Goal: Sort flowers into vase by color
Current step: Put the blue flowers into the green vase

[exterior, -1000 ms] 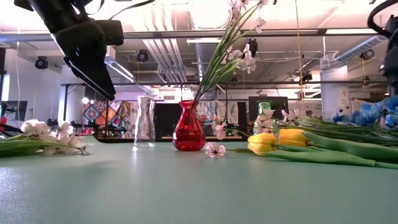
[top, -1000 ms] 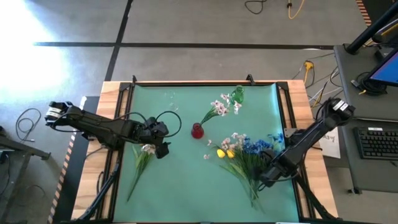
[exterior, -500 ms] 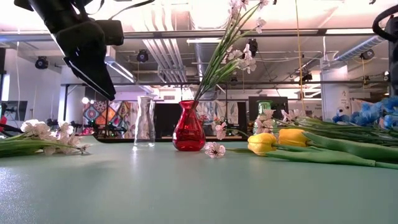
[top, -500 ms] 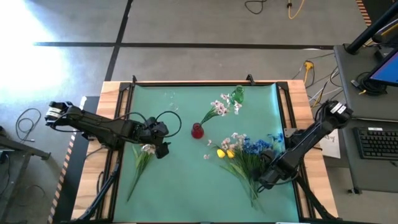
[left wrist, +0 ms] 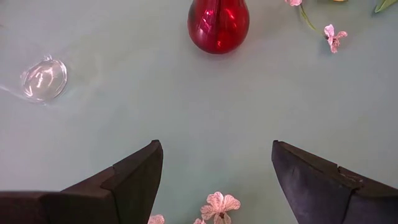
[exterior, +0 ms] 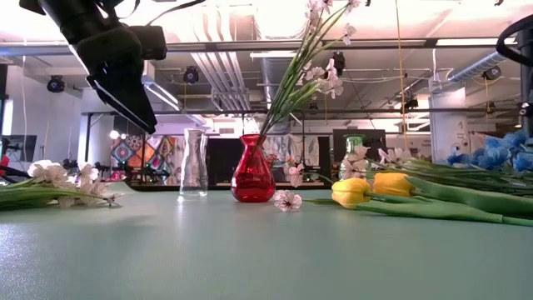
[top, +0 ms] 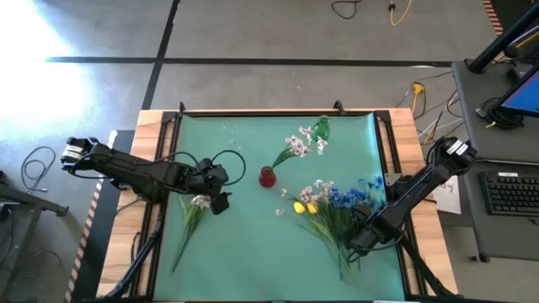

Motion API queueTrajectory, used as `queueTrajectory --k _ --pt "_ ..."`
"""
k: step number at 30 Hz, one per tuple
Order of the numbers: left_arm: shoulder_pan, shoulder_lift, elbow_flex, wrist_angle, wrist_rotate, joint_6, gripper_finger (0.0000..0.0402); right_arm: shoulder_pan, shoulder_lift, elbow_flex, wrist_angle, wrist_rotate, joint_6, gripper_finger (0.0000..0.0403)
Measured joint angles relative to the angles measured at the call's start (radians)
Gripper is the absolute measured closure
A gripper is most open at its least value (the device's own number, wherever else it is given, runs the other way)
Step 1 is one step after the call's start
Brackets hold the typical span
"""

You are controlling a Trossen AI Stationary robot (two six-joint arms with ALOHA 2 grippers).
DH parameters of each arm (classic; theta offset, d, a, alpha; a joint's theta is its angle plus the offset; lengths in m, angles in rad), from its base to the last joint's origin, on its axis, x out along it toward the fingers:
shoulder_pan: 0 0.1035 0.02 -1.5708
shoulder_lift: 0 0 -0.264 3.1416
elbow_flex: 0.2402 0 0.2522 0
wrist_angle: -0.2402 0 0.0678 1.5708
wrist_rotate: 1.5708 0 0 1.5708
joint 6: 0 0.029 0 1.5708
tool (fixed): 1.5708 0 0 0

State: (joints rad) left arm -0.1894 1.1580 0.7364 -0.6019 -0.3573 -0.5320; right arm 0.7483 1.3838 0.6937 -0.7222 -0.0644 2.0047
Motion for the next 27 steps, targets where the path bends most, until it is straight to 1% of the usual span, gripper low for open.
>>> queueTrajectory --k 6,7,8,11,13,18,20,27 --pt "0.0 0.0 0.0 0.0 -0.004 0.007 0.0116 0.0 0.013 -0.011 -0.001 0.008 0.0 0.0356" --pt "0.0 0.0 0.0 0.0 -0.005 0.007 0.0116 0.0 0.016 -0.011 -0.001 0.01 -0.001 0.0374" --pt "0.0 0.0 0.0 0.0 -0.009 0.007 0.0116 0.0 0.016 -0.011 -0.001 0.012 -0.007 0.0382" --pt "0.0 0.0 0.0 0.003 -0.015 0.007 0.0116 0.0 0.003 -0.008 -0.007 0.011 -0.005 0.0385" --pt "0.0 0.0 0.0 0.004 -0.022 0.007 0.0116 0.0 -0.013 0.004 -0.042 0.014 0.01 0.0388" --pt "0.0 0.0 0.0 0.004 -0.026 0.007 0.0116 0.002 -0.053 0.107 -0.258 0.059 0.027 0.0389" --pt "0.0 0.0 0.0 0.004 -0.026 0.007 0.0116 0.002 -0.063 0.149 -0.347 0.098 0.028 0.0389" --pt "0.0 0.0 0.0 0.005 -0.026 0.0 0.0116 0.002 -0.073 0.293 -0.562 0.262 0.036 0.039"
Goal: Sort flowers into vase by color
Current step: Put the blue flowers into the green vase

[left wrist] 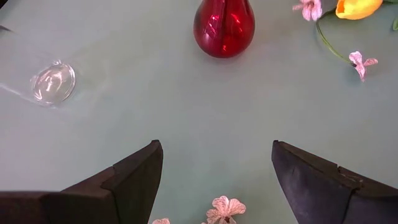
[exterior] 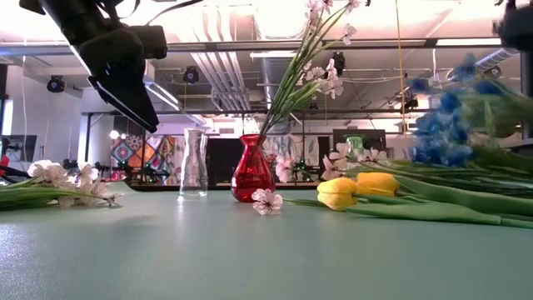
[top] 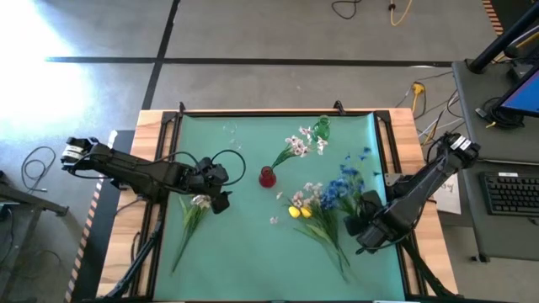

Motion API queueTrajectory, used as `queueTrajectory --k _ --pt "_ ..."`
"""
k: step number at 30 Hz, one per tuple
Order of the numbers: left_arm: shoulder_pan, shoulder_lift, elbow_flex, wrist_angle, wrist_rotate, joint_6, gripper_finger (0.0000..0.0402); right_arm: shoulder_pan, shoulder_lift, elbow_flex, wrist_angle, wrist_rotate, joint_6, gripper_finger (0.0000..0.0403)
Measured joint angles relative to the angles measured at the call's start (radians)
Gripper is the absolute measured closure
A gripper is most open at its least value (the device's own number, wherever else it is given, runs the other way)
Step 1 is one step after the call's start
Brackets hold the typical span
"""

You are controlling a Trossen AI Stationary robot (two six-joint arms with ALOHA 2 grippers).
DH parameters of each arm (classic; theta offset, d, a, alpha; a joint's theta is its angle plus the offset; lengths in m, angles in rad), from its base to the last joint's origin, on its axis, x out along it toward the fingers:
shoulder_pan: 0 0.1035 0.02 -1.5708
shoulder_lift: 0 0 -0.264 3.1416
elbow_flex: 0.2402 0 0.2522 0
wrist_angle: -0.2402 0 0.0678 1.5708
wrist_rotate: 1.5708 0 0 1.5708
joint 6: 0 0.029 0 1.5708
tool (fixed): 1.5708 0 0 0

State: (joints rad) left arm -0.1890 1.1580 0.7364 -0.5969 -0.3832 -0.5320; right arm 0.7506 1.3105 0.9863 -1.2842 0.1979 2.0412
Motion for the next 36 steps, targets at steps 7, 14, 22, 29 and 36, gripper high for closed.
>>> queueTrajectory --k 7,14,22,29,36 --pt "0.0 0.0 0.0 0.009 0.0 -0.001 0.0116 0.0 -0.008 0.097 -0.099 0.12 -0.024 0.039" --pt "0.0 -0.001 0.0 0.02 0.005 -0.007 0.0116 0.012 -0.039 0.156 -0.127 0.185 -0.065 0.039" --pt "-0.041 -0.007 0.0 0.065 0.079 -0.054 0.0116 0.073 -0.093 0.165 -0.081 0.552 -0.122 0.039" --pt "-0.122 -0.007 0.0 0.067 0.079 -0.191 0.0116 0.083 -0.153 0.099 -0.08 0.824 -0.209 0.039" --pt "-0.157 -0.007 0.0 0.083 0.06 -0.282 0.0116 0.08 -0.262 0.047 -0.076 1.032 -0.391 0.039"
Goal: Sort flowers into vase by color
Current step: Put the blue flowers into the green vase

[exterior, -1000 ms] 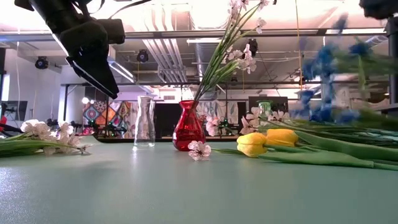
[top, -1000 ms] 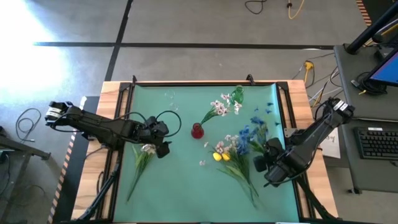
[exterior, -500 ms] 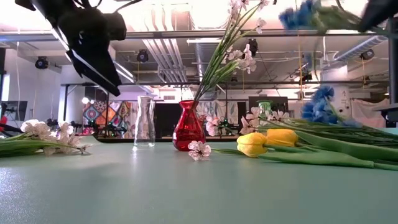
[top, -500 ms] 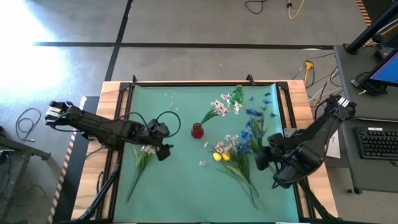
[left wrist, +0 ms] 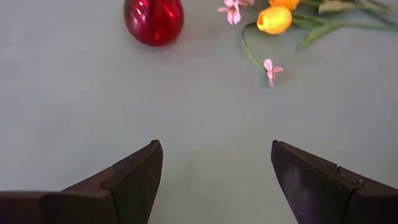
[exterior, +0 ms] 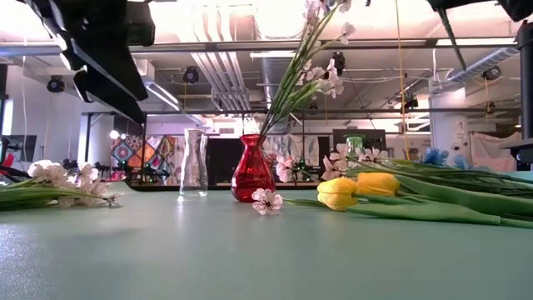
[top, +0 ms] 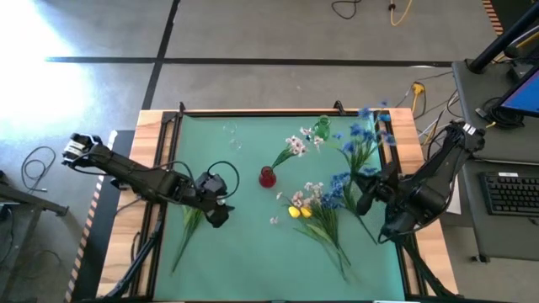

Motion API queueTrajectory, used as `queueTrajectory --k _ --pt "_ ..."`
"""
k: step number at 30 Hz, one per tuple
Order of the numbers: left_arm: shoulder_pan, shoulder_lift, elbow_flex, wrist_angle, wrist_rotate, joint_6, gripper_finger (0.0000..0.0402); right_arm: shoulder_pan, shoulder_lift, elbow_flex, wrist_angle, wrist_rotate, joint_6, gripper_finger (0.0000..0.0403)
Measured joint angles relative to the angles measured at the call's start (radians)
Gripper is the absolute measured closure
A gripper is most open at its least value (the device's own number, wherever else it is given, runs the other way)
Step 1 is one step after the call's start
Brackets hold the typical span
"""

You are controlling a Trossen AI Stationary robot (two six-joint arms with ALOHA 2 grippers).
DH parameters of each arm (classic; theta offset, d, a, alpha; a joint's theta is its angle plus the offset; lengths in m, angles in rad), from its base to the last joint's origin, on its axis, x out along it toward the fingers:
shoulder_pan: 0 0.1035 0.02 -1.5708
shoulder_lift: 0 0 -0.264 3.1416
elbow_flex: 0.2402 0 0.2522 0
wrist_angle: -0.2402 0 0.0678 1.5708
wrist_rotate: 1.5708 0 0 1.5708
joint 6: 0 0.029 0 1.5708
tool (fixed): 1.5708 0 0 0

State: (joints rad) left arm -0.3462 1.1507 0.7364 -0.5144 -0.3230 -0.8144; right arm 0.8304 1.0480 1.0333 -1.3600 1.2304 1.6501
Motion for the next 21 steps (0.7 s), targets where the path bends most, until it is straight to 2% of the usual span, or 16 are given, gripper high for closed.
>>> queueTrajectory --k 5,9,12,15,21 --pt "0.003 0.0 0.006 -0.002 -0.015 -0.017 0.0116 -0.004 -0.063 -0.065 0.069 0.106 -0.053 0.039" --pt "0.003 0.0 0.051 -0.006 -0.067 0.022 0.0116 -0.004 -0.074 -0.103 0.138 0.129 -0.101 0.039" --pt "0.003 0.0 0.099 -0.013 -0.122 0.072 0.0116 -0.004 -0.07 -0.103 0.155 0.144 -0.11 0.039" --pt "0.003 0.0 0.147 -0.027 -0.183 0.123 0.0116 -0.004 -0.07 -0.103 0.204 0.204 -0.13 0.039" --pt "0.003 -0.001 0.197 -0.032 -0.342 0.207 0.0116 -0.007 -0.066 -0.096 0.363 0.339 -0.299 0.039"
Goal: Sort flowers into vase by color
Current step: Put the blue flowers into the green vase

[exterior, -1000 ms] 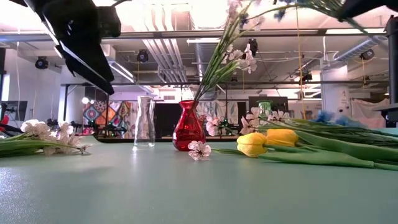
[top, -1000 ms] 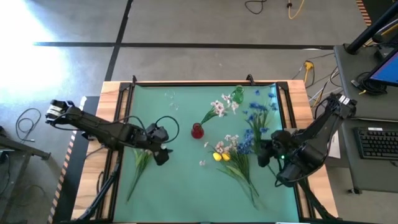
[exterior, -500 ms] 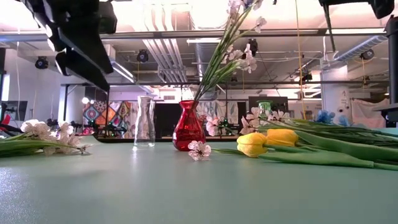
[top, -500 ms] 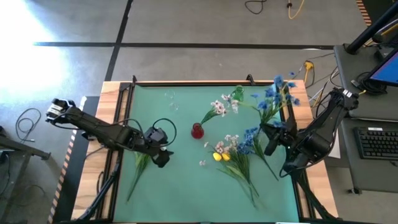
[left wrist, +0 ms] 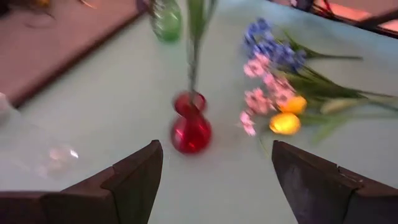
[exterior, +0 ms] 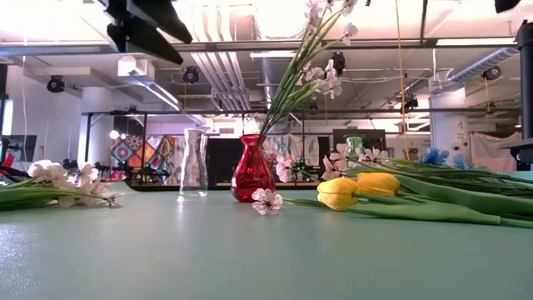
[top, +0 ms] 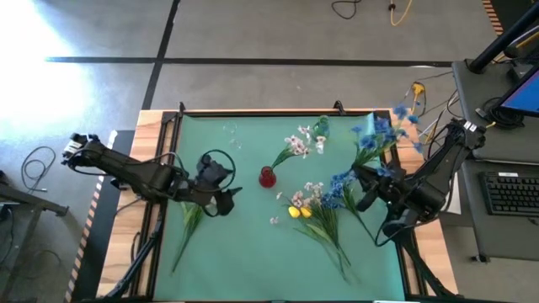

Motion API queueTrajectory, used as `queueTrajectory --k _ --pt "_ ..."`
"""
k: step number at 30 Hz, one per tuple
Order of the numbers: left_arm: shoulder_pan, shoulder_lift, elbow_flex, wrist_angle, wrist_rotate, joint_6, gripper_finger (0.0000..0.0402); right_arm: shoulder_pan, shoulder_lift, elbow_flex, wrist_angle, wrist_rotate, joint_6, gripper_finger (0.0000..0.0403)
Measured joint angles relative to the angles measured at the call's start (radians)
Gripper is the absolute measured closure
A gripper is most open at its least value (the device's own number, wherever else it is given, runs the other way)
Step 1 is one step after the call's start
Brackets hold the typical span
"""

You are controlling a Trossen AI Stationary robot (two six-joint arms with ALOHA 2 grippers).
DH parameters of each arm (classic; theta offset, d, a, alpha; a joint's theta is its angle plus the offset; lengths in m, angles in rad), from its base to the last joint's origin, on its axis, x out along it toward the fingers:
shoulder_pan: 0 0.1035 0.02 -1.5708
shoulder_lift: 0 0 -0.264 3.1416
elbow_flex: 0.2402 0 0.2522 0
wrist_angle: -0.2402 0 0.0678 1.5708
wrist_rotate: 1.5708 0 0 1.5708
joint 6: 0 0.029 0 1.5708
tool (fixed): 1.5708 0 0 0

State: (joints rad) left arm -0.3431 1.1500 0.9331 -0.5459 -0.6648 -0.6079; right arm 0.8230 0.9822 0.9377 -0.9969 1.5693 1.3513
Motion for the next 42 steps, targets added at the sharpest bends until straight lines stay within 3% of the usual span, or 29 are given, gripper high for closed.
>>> queueTrajectory --k 5,17,25,34,38,42 --pt "0.004 0.0 0.005 -0.003 -0.086 0.007 0.0116 -0.069 0.007 0.049 0.015 0.005 -0.031 0.039" --pt "0.043 0.0 0.005 -0.001 -0.088 0.046 0.0116 -0.295 0.006 0.2 0.008 0.001 -0.275 0.039" --pt "0.083 0.0 0.005 0.001 -0.087 0.093 0.0116 -0.379 0.037 0.258 0.028 -0.067 -0.328 0.039" --pt "0.086 0.0 0.005 0.013 -0.085 0.155 0.0116 -0.379 0.122 0.393 0.262 -0.158 -0.684 0.039" --pt "0.086 0.0 0.005 0.013 -0.072 0.161 0.0116 -0.379 0.144 0.442 0.339 -0.264 -0.789 0.039" --pt "0.086 0.0 0.005 0.013 -0.033 0.18 0.0116 -0.379 0.16 0.447 0.528 -0.324 -0.973 0.039"
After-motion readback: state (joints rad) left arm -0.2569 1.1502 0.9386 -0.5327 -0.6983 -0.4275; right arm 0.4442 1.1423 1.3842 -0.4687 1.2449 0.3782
